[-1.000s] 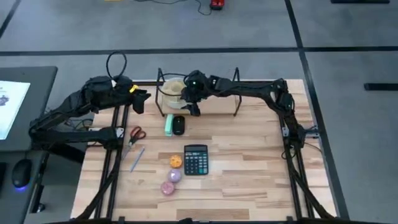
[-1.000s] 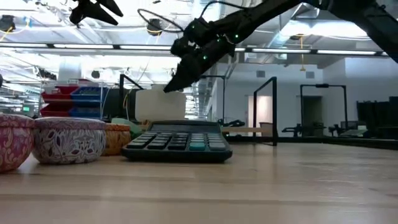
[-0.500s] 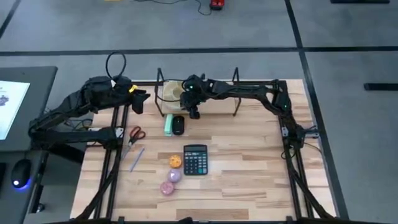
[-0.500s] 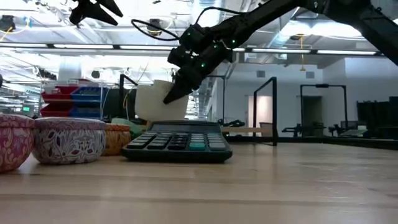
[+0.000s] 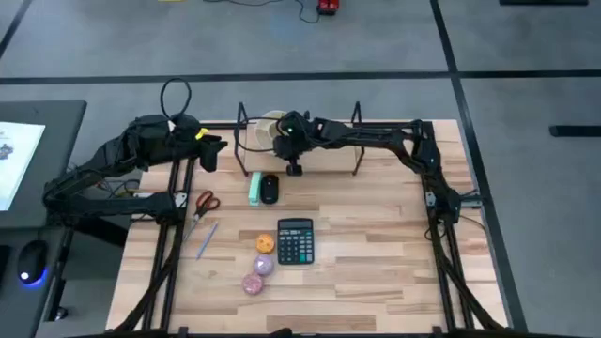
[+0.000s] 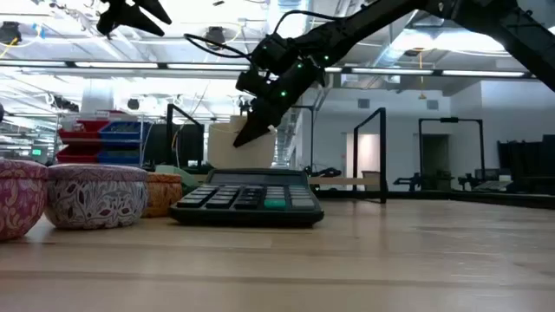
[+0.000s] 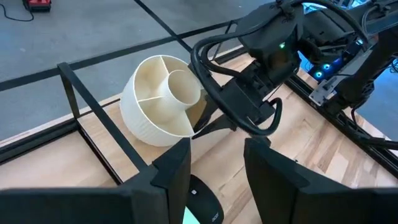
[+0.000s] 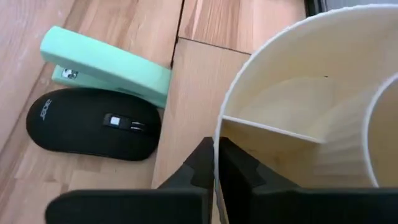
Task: Stock shelves
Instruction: Remove the white pen organizer from the shelf
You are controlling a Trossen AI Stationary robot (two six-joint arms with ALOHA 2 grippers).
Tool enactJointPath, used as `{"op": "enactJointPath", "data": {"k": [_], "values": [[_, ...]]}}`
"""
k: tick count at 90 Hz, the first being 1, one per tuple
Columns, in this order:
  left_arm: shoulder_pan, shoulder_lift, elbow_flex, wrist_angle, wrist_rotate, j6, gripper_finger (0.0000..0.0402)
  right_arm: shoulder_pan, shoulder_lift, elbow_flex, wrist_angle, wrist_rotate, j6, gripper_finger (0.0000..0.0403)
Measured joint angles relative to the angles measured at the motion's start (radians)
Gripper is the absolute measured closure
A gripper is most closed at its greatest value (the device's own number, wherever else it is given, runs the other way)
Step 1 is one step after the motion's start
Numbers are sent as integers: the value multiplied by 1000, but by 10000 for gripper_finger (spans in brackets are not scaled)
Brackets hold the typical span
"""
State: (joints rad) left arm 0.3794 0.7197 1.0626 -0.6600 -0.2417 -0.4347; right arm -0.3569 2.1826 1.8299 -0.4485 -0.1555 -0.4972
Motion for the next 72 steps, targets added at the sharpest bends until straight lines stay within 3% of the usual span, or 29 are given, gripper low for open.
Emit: {"op": "enactJointPath", "data": {"k": [30, 53, 72], "values": [[0, 0, 0, 0, -13, 4, 274, 2, -16, 210, -159, -3, 130, 402], [0, -1, 0, -2, -11, 8, 274, 15, -130, 222, -322, -17, 182, 403], [0, -1, 0, -4, -9, 31, 274, 92, -254, 207, -439, -27, 227, 403]]}}
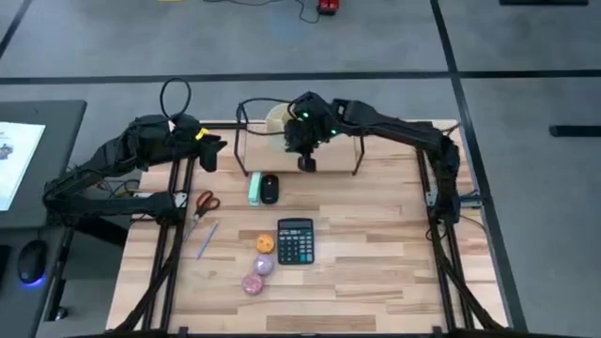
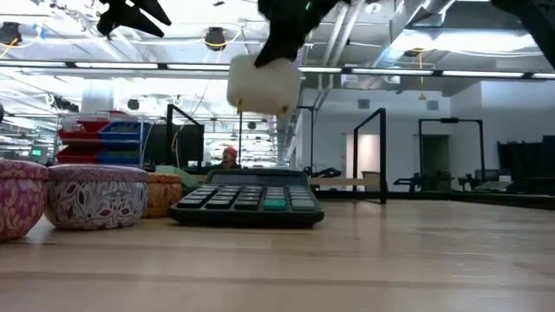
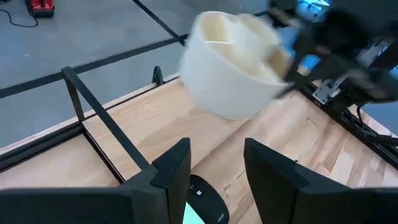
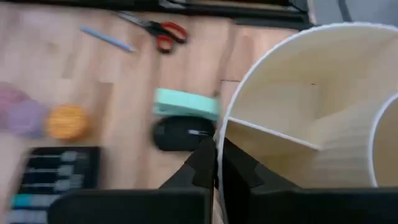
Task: Stock shelves
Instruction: Remove the white pen organizer from the shelf
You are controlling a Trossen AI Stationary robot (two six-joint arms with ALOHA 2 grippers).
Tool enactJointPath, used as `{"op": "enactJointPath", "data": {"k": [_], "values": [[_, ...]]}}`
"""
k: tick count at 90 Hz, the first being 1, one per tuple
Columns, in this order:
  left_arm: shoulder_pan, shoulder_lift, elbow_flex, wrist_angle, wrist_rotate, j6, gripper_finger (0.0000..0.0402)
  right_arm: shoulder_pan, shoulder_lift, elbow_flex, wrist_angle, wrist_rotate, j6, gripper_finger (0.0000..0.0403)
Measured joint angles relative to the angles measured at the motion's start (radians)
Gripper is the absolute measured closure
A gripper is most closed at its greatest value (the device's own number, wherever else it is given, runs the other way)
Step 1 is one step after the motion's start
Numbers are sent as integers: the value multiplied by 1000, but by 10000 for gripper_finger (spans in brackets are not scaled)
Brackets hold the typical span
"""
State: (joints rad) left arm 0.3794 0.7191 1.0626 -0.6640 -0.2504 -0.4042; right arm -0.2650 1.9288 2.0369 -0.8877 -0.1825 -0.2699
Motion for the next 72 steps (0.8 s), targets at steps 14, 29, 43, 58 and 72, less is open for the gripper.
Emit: {"op": "enactJointPath", "data": {"k": [14, 29, 43, 58, 72], "values": [[0, 0, 0, -2, 0, 0, 274, 83, -107, -65, -58, 27, 92, 403], [0, 0, 0, -5, 0, 0, 274, 201, -238, -223, -81, 113, 278, 403], [0, 0, 0, -5, 0, 3, 274, 349, -352, -412, -77, 230, 545, 403], [0, 0, 0, -6, 1, 28, 274, 532, -420, -581, -66, 384, 910, 403], [0, 0, 0, -7, 2, 44, 274, 684, -439, -694, -75, 455, 1236, 403]]}}
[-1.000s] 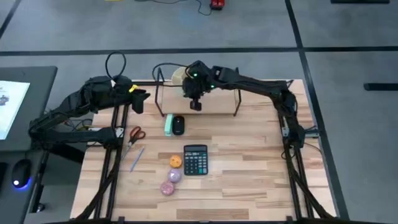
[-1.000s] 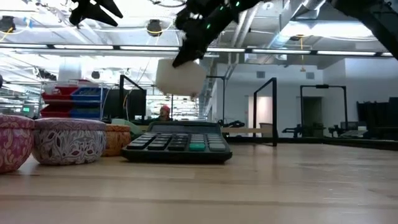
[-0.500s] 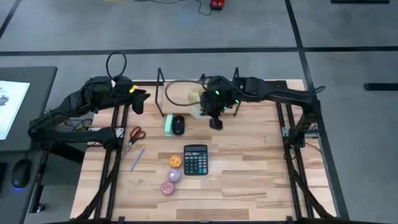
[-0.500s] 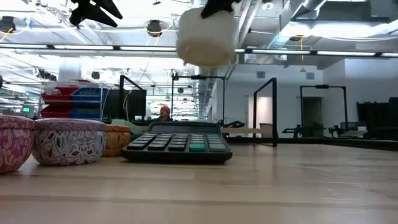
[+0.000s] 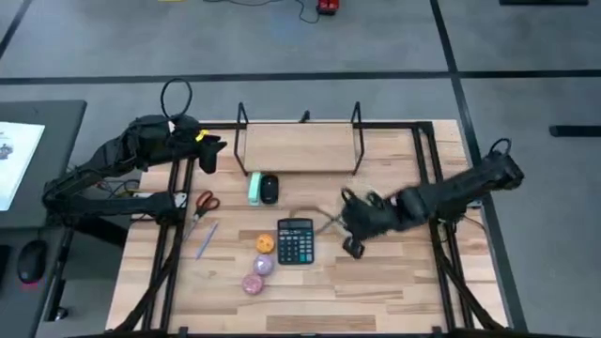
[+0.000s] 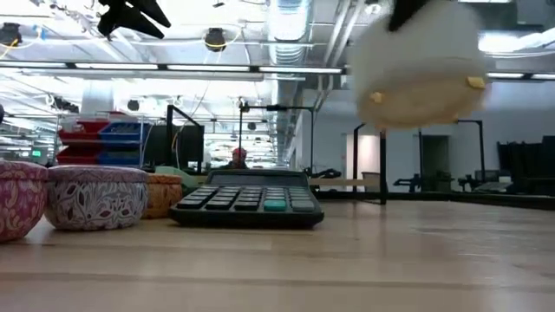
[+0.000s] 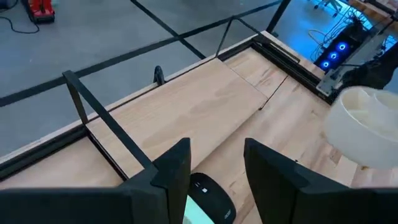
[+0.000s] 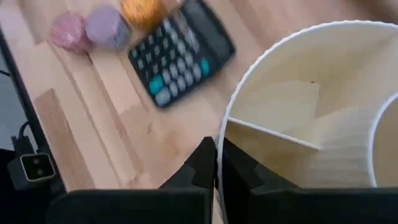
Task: Stock shelves
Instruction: Remove the white pen organizer from the shelf
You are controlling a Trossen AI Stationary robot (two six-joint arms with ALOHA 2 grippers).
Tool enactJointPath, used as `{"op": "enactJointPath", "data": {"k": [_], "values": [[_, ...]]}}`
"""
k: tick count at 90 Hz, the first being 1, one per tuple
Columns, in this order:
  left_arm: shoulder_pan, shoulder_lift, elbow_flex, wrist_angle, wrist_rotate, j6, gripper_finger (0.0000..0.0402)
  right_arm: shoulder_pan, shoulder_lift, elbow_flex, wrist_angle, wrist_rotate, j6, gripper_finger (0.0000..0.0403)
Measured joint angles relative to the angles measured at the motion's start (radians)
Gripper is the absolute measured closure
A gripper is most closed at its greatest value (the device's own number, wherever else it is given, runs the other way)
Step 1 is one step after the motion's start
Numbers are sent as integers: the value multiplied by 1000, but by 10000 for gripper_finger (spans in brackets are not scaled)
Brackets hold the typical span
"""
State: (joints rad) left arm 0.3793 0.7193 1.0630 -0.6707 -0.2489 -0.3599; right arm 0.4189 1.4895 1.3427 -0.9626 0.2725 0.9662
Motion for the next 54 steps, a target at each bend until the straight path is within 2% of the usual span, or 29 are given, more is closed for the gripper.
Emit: {"op": "enactJointPath", "data": {"k": [31, 54], "values": [[0, 0, 0, -5, 0, 1, 274, 280, 0, -190, -9, 53, 510, 403], [0, 0, 0, -8, 9, 1, 274, 448, 3, -292, -38, 123, 782, 403]]}}
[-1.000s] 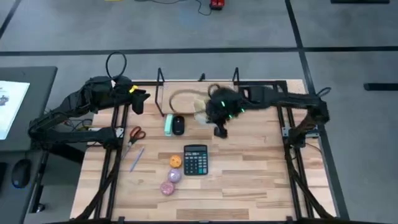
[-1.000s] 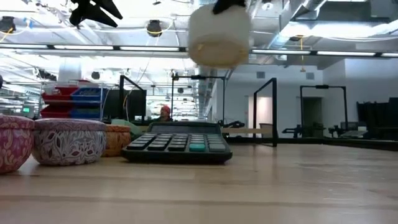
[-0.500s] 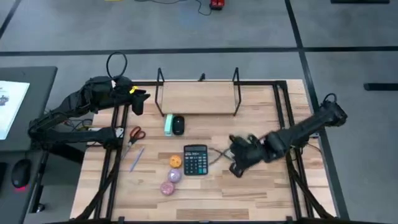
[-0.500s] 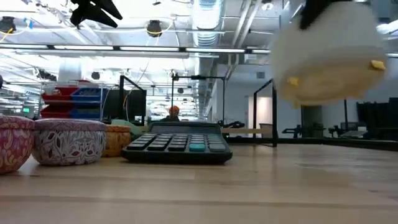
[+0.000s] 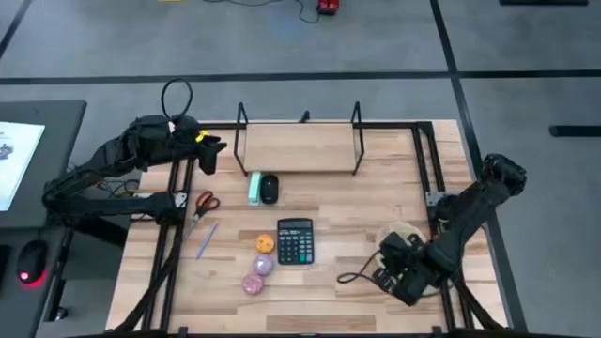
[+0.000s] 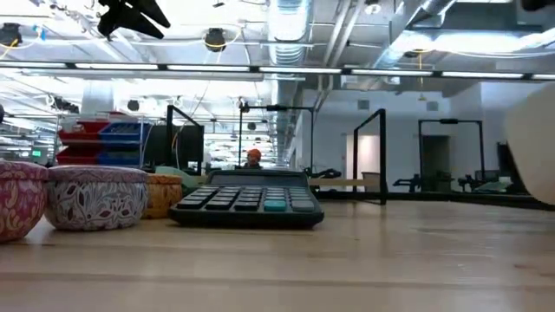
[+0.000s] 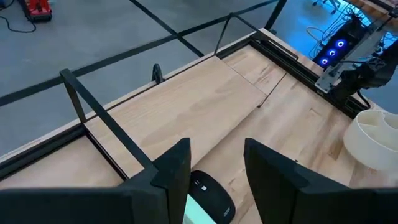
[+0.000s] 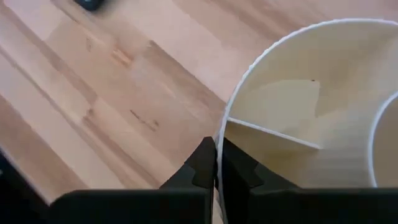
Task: Stock shelves
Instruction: Remove the white pen organizer from the shelf
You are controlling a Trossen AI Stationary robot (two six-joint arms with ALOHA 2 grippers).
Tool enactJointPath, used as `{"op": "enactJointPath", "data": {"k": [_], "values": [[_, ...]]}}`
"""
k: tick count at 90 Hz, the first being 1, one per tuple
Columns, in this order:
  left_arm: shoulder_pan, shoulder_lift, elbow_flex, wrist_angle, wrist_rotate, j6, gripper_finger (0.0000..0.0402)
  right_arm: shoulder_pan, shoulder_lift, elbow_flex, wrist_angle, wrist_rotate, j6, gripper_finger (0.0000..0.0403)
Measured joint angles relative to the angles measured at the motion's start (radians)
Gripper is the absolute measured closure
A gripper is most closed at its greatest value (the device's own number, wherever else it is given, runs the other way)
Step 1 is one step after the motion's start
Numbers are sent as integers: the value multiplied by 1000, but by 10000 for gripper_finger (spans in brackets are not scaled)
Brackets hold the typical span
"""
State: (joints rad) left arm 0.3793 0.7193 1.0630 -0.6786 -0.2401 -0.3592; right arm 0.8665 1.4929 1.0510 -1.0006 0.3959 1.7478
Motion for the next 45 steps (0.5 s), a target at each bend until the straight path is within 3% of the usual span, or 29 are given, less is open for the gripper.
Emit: {"op": "enactJointPath", "data": {"k": [45], "values": [[0, 0, 0, -8, 0, -1, 274, 202, 0, -65, -19, 0, 193, 403]]}}
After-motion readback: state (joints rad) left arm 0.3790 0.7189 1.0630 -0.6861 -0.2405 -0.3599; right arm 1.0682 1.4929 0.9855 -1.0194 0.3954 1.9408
